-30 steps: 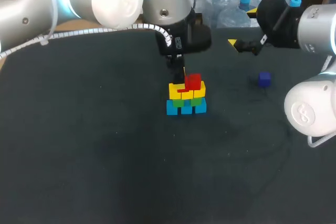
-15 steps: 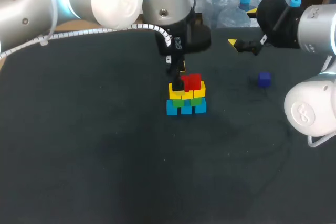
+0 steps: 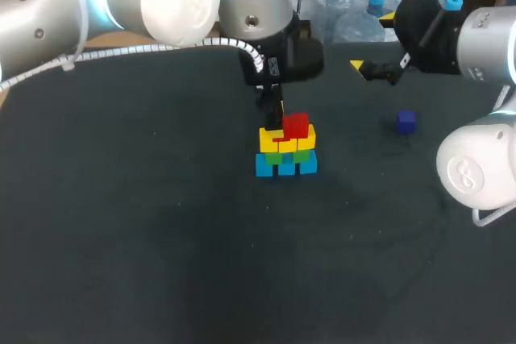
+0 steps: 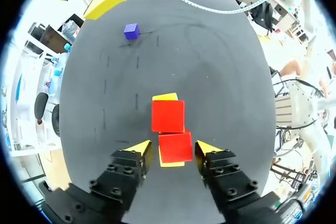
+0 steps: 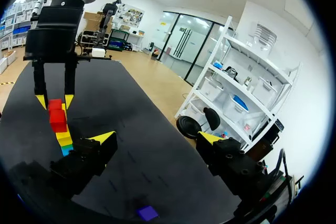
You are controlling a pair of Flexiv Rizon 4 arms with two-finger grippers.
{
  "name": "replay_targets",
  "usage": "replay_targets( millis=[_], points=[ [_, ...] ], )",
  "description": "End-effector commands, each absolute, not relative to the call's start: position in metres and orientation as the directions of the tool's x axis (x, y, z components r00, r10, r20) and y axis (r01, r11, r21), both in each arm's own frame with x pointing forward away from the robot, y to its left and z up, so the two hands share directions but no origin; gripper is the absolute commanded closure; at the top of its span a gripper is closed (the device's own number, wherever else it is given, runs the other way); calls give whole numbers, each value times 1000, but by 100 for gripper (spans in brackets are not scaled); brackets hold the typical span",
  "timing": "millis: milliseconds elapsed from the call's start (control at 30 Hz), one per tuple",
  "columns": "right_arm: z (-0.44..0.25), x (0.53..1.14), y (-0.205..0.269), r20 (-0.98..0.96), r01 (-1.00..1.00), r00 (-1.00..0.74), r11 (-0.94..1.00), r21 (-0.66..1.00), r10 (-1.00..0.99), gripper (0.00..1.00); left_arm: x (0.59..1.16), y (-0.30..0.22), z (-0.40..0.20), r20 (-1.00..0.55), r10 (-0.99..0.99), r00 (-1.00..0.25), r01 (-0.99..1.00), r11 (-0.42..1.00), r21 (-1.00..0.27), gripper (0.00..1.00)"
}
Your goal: Place the blue cubes, place green cubes on the blue cubes, place the yellow cubes on the green cubes, then place the red cubes on the yellow cubes, and place purple cube on the red cubes.
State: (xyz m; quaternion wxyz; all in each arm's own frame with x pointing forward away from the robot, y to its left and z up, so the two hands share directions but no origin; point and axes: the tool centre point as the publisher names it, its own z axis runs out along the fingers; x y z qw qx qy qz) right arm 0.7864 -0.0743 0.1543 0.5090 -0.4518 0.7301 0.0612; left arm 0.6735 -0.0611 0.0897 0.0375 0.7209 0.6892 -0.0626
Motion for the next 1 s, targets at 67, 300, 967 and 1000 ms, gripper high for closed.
replay_targets(
  millis=[67,300,967,1000],
  points=[
    [154,786,-73,-797,-719,-75,586,-373,-599,0,675,-61,90,-136,990,47,998,-53,-35,49],
    [154,786,-73,-797,-719,-75,586,-373,-599,0,676,-59,88,-130,990,48,998,-53,-33,50],
    [154,786,-73,-797,-719,-75,586,-373,-599,0,678,-57,87,-126,991,48,998,-52,-26,67],
    [154,786,-73,-797,-719,-75,586,-373,-599,0,678,-57,87,-125,991,47,998,-50,-26,66]
  ],
)
